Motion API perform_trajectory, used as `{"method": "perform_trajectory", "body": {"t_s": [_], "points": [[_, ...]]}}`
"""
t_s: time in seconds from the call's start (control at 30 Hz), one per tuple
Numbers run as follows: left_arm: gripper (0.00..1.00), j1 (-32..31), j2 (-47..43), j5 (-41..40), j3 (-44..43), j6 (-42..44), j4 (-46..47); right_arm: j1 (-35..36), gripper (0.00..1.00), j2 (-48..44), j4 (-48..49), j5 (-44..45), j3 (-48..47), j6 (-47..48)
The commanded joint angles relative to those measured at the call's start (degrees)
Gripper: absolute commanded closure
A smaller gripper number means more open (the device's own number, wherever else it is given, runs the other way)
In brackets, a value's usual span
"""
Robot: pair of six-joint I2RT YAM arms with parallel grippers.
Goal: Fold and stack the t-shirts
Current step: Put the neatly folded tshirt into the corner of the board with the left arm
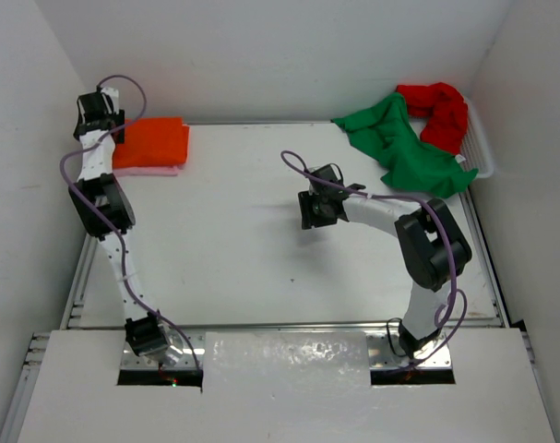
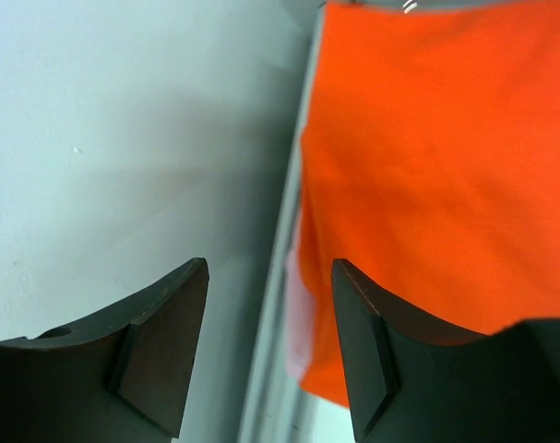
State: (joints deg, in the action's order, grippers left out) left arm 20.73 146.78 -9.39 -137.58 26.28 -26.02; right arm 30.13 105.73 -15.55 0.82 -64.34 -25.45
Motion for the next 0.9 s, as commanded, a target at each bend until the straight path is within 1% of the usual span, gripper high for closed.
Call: {"method": "perform_trajectory", "body": {"t_s": [0.0,0.03,0.07,0.13,0.17,0.2,0.23,0.27,0.33,0.37,0.4,0.47,0.53,0.7,0.8,0.87], "points": [[0.46,0.4,-13.1,7.0,0.0,-7.3,1.3,-0.2,0.53,-1.8,0.2,-0.6,-0.9,0.9],[0.47,0.2,-14.5,9.2,1.2,-8.3,1.7,-0.2,0.53,-1.8,-0.3,-0.6,-1.0,1.0],[0.47,-0.2,-15.6,13.7,4.0,-9.4,2.8,-0.2,0.53,-1.7,-0.9,-0.6,-1.9,1.2],[0.49,-0.8,-16.1,17.0,5.4,-10.5,3.2,-0.2,0.53,-0.8,-3.5,-0.6,-4.5,1.5],[0.53,-0.8,-15.3,17.0,5.0,-11.0,3.1,-0.2,0.53,-0.5,-4.4,-0.6,-5.2,1.5],[0.60,-0.8,-12.9,16.6,4.6,-11.2,3.1,-0.2,0.53,-0.4,-5.3,-0.6,-5.7,1.6],[0.64,-0.9,-11.6,16.0,2.5,-11.2,2.4,-0.2,0.53,-0.5,-5.4,-0.6,-6.0,1.5],[0.71,-0.8,-10.3,16.3,1.5,-11.2,2.0,-0.2,0.53,-0.7,-5.4,-0.6,-6.1,1.3],[0.74,-1.0,-8.4,18.3,1.8,-10.8,3.6,-0.2,0.53,-0.8,-5.4,-0.6,-6.2,0.9],[0.81,-1.0,-8.0,19.8,2.1,-11.1,4.5,-0.2,0.53,-0.9,-5.5,-0.5,-6.3,0.8],[0.86,-1.0,-6.6,20.3,1.9,-11.3,5.5,-0.2,0.53,-0.8,-6.0,-0.3,-6.5,0.6],[0.92,-1.0,-4.6,19.8,0.7,-11.3,5.6,-0.2,0.53,-0.7,-6.9,-0.1,-7.4,0.7],[0.96,-0.6,-2.1,17.8,0.1,-11.7,7.1,-0.2,0.53,-0.9,-8.1,0.6,-8.2,1.0],[0.99,1.4,1.2,14.1,-0.1,-12.5,9.2,-0.2,0.53,-1.8,-9.2,1.7,-8.8,2.0],[0.99,2.9,1.3,14.9,0.5,-13.9,9.9,-0.2,0.53,-1.8,-9.5,2.1,-8.7,2.2],[0.98,3.6,0.8,18.1,1.2,-14.9,10.1,-0.2,0.53,-1.7,-9.5,2.2,-8.7,2.3]]}}
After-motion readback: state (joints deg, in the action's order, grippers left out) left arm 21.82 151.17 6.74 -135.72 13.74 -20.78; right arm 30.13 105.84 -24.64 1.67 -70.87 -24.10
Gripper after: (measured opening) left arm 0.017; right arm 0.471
